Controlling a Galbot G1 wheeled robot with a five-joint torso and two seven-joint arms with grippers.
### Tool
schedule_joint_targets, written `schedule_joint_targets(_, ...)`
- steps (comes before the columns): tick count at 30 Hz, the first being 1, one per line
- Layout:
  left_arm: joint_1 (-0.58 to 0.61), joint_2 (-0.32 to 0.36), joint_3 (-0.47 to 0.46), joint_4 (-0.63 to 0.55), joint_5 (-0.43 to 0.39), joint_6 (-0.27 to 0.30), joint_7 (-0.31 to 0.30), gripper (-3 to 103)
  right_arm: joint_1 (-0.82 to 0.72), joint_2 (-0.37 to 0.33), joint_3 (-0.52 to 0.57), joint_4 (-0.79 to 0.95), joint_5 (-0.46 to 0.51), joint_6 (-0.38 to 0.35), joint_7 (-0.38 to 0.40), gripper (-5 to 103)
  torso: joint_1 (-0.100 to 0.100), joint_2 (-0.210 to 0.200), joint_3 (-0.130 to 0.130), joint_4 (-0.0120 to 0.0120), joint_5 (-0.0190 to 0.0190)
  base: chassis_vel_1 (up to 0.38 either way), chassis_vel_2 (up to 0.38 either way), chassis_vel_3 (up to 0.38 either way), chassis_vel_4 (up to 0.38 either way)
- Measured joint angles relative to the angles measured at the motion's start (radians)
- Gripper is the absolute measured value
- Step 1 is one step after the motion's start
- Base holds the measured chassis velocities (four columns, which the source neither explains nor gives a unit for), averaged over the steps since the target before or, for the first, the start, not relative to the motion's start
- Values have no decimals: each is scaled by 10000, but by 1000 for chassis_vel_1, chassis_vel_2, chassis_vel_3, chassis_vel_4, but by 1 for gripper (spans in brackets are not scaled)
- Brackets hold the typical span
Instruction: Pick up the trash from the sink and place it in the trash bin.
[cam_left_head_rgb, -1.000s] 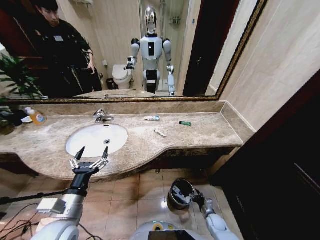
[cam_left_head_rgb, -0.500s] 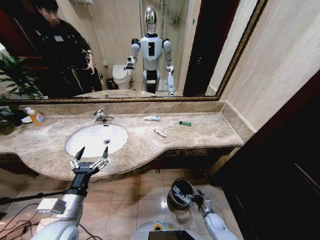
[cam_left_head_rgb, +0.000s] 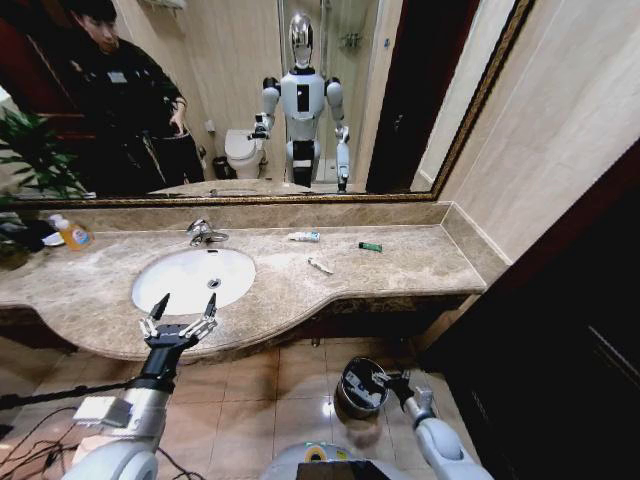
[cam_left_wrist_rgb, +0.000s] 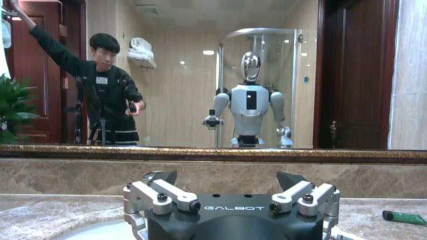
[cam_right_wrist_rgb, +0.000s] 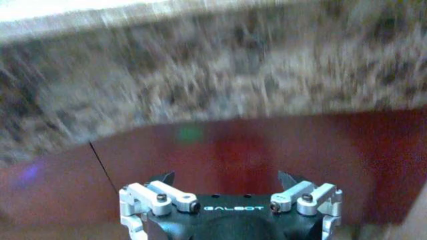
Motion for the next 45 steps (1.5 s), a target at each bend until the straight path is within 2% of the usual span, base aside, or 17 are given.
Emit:
schedule_joint_targets(7, 0, 0, 1, 0, 0, 0, 0, 100, -797, -223, 194, 2338, 186, -81, 321, 100, -1, 0, -1, 0, -2, 0, 0, 0, 0)
schedule_joint_targets(9, 0, 0, 1, 0, 0, 0, 0, 100, -1004, -278, 266, 3403, 205, -245, 416, 100, 0, 0, -1, -1, -3, 0, 0, 0, 0)
schedule_joint_targets(11, 0, 0, 1, 0, 0, 0, 1, 100, -988, -275, 284, 3753, 203, -358, 442, 100, -1, 0, -1, 0, -3, 0, 0, 0, 0)
schedule_joint_targets(14, 0, 0, 0, 0, 0, 0, 0, 100, -809, -216, 294, 4171, 169, -658, 460, 100, 0, 0, 0, -2, 0, 0, 0, 0, 0)
schedule_joint_targets(17, 0, 0, 0, 0, 0, 0, 0, 100, 40, -22, 174, 4582, 51, -1638, 460, 100, 1, 0, 0, 1, 0, 0, 0, 0, 0)
schedule_joint_targets(23, 1, 0, 1, 0, 0, 0, 0, 100, 912, -36, -142, 4500, -45, -2432, 302, 100, 1, 0, 0, -1, -1, 0, 0, 0, 0)
schedule_joint_targets(32, 0, 1, 0, 0, 0, 0, 0, 100, 3642, -313, -1197, 3413, -143, -3624, -74, 100, 2, -1, 2, 2, -1, 0, 0, 0, 0)
schedule_joint_targets(42, 0, 0, 1, 0, 0, 0, 1, 100, 5775, -400, -2659, 1796, 109, -4461, -132, 100, 3, -1, 1, 1, -1, 0, 0, 0, 0)
schedule_joint_targets(43, 0, 0, 1, 0, 0, 0, 0, 100, 6092, -400, -2850, 1535, 147, -4531, -176, 102, 2, -1, 1, 0, 0, 0, 0, 0, 0)
schedule_joint_targets(45, 0, 0, 1, 1, 0, 0, 0, 100, 6437, -397, -3019, 1268, 164, -4554, -198, 99, 2, -1, 1, 1, -1, 0, 0, 0, 0)
